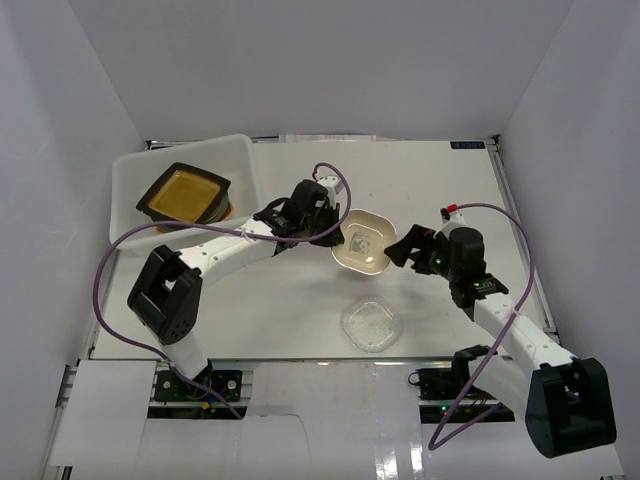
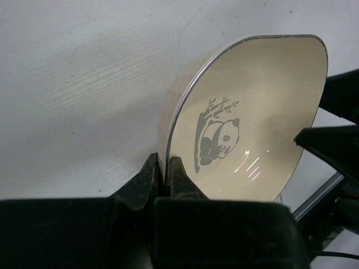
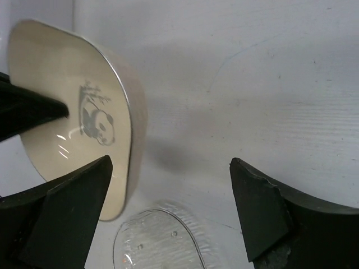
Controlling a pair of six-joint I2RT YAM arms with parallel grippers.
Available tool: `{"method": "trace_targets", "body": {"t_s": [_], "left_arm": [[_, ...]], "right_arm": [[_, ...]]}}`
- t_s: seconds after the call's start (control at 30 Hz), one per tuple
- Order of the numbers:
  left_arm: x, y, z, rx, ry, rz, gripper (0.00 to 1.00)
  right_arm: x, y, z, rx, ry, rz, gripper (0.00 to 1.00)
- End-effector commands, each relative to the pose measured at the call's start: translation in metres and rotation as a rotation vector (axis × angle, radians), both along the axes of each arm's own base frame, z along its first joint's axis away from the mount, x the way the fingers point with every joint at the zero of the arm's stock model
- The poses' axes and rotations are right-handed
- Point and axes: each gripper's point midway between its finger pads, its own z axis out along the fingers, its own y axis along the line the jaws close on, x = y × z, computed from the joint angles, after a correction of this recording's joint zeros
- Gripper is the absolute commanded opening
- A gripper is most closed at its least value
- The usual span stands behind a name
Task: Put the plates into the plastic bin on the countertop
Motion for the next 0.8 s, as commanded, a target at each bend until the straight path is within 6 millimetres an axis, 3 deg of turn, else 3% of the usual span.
{"method": "trace_targets", "body": {"t_s": [0.0, 0.07, 0.17, 0.2, 0.23, 0.27, 0.33, 0.37, 0.43, 0.53, 0.63, 0.67, 0.73, 0.77], "left_arm": [[0.031, 0.024, 0.073, -0.012, -0.19, 0.103, 0.0], [0.045, 0.044, 0.087, 0.0, -0.225, 0.167, 0.0], [0.07, 0.094, 0.107, -0.034, -0.237, 0.296, 0.0], [0.084, 0.123, 0.111, -0.048, -0.234, 0.366, 0.0], [0.086, 0.139, 0.123, -0.081, -0.241, 0.408, 0.0], [0.096, 0.174, 0.119, -0.075, -0.231, 0.498, 0.0], [0.099, 0.21, 0.128, -0.097, -0.242, 0.592, 0.0], [0.104, 0.243, 0.123, -0.098, -0.229, 0.691, 0.0], [0.103, 0.272, 0.124, -0.109, -0.232, 0.775, 0.0], [0.104, 0.343, 0.114, -0.1, -0.247, 0.995, 0.02], [0.102, 0.375, 0.098, -0.105, -0.218, 1.096, 0.03], [0.103, 0.394, 0.093, -0.111, -0.21, 1.143, 0.04], [0.107, 0.406, 0.086, -0.127, -0.191, 1.169, 0.06], [0.108, 0.416, 0.072, -0.113, -0.151, 1.195, 0.07]], "right_arm": [[-0.008, -0.008, 0.001, -0.077, -0.007, 0.02, 0.92], [-0.015, -0.011, -0.001, -0.097, -0.018, 0.026, 0.95], [-0.027, -0.014, -0.013, -0.118, 0.0, 0.04, 0.96], [-0.031, -0.013, -0.017, -0.119, 0.006, 0.056, 0.95], [-0.035, -0.013, -0.024, -0.125, 0.02, 0.069, 0.95], [-0.042, -0.014, -0.036, -0.137, 0.06, 0.082, 0.95], [-0.053, -0.014, -0.055, -0.156, 0.131, 0.11, 0.92], [-0.057, -0.011, -0.059, -0.154, 0.146, 0.122, 0.92], [-0.064, -0.01, -0.071, -0.147, 0.176, 0.123, 0.89], [-0.079, -0.003, -0.083, -0.155, 0.213, 0.175, 0.81], [-0.091, 0.002, -0.095, -0.164, 0.244, 0.199, 0.8], [-0.096, 0.005, -0.097, -0.165, 0.249, 0.211, 0.8], [-0.104, 0.005, -0.107, -0.168, 0.273, 0.21, 0.8], [-0.107, 0.007, -0.109, -0.174, 0.278, 0.22, 0.8]]}}
